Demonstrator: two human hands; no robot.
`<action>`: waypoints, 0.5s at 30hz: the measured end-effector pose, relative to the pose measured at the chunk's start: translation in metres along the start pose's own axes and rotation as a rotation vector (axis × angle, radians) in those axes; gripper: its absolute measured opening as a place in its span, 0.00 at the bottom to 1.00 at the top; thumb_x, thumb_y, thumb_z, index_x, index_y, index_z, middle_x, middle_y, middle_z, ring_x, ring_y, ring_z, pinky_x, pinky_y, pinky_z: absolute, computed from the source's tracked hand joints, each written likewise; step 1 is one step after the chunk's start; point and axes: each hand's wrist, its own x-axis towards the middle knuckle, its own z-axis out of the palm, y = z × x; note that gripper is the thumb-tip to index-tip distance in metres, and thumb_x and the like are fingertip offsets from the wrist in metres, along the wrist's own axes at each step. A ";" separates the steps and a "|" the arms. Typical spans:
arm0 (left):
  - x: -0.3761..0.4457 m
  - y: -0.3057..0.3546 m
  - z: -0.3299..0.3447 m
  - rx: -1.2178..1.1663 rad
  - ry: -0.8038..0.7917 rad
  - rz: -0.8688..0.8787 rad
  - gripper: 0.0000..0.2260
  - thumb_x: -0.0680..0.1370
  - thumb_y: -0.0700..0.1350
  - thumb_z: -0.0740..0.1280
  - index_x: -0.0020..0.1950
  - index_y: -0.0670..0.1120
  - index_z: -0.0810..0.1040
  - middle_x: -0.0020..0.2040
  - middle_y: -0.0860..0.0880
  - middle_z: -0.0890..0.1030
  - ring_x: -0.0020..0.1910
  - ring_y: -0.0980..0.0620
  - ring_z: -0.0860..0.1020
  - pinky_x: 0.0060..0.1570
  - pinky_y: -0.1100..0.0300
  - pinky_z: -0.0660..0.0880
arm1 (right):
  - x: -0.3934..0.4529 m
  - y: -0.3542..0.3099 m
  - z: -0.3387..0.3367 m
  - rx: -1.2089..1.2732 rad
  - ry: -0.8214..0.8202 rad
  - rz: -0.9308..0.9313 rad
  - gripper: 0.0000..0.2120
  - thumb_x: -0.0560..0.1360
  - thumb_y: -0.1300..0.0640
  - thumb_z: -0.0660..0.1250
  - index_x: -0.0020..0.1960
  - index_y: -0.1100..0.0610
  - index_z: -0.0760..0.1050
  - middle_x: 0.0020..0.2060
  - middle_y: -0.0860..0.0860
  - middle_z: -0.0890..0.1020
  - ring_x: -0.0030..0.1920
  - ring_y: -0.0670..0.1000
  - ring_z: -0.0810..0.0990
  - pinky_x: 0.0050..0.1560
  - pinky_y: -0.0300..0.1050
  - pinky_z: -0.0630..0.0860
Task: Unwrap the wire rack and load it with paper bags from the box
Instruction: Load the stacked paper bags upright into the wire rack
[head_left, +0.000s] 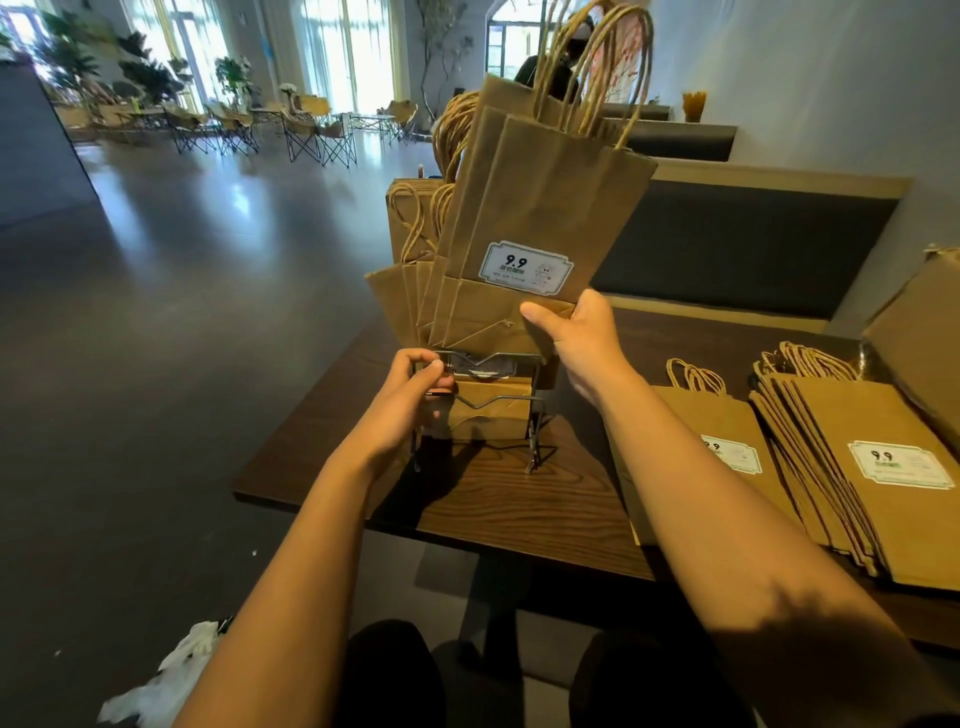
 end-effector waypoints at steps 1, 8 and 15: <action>0.002 -0.002 -0.001 0.001 -0.005 -0.019 0.11 0.85 0.54 0.61 0.64 0.50 0.72 0.63 0.42 0.81 0.62 0.44 0.81 0.55 0.52 0.77 | 0.001 0.002 -0.001 -0.007 -0.010 0.009 0.15 0.74 0.56 0.77 0.57 0.46 0.77 0.57 0.48 0.84 0.58 0.51 0.83 0.62 0.59 0.79; 0.006 -0.011 -0.003 -0.124 0.024 -0.024 0.10 0.84 0.53 0.63 0.63 0.51 0.67 0.64 0.38 0.79 0.59 0.45 0.81 0.51 0.51 0.75 | 0.003 0.022 -0.008 -0.032 -0.103 0.077 0.15 0.74 0.60 0.76 0.58 0.50 0.80 0.54 0.49 0.87 0.55 0.50 0.85 0.63 0.58 0.79; 0.006 -0.017 0.003 -0.147 0.085 0.006 0.19 0.76 0.60 0.65 0.63 0.52 0.69 0.63 0.38 0.78 0.60 0.45 0.80 0.58 0.51 0.73 | 0.004 0.024 -0.004 0.043 -0.170 0.140 0.14 0.76 0.55 0.73 0.61 0.50 0.79 0.57 0.49 0.86 0.59 0.53 0.84 0.65 0.61 0.77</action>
